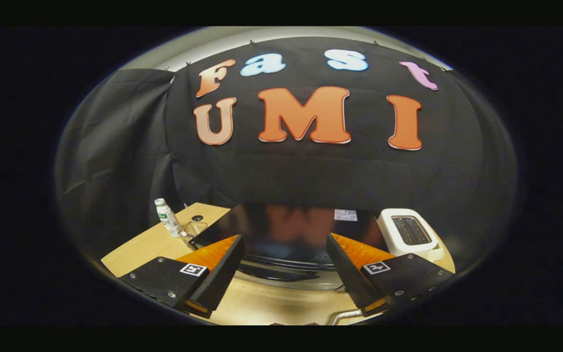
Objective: Open the toaster oven, put the food inside, and close the toaster oven door.
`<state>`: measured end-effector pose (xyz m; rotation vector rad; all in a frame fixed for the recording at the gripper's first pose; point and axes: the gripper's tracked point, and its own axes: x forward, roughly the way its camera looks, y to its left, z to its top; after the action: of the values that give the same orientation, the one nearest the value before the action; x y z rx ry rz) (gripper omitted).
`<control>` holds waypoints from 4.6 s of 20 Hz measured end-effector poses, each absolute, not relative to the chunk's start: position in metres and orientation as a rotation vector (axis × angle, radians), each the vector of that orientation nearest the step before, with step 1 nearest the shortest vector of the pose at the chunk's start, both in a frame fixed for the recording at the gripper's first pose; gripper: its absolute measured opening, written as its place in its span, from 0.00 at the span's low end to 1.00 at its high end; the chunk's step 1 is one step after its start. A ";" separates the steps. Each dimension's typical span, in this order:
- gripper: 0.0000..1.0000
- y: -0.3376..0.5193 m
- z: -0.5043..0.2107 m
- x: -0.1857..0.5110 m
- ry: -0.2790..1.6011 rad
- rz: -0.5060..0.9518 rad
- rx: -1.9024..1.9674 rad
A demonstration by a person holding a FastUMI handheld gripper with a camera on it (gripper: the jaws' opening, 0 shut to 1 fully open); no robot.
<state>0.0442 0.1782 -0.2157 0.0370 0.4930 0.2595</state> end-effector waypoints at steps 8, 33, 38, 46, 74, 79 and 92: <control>1.00 0.185 -0.258 0.051 0.547 0.239 -0.012; 0.81 0.199 -0.342 -0.119 0.820 0.405 0.030; 0.81 0.200 -0.383 -0.138 0.968 0.406 -0.019; 0.80 0.194 -0.376 -0.140 1.003 0.399 0.074; 0.98 -0.053 -0.310 -0.147 0.903 0.106 0.132; 0.98 -0.047 -0.346 -0.154 1.028 0.161 0.183; 0.54 -0.013 -0.387 -0.166 1.240 0.231 0.408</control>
<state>-0.1656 -0.0135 -0.3869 0.4085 1.2402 0.2306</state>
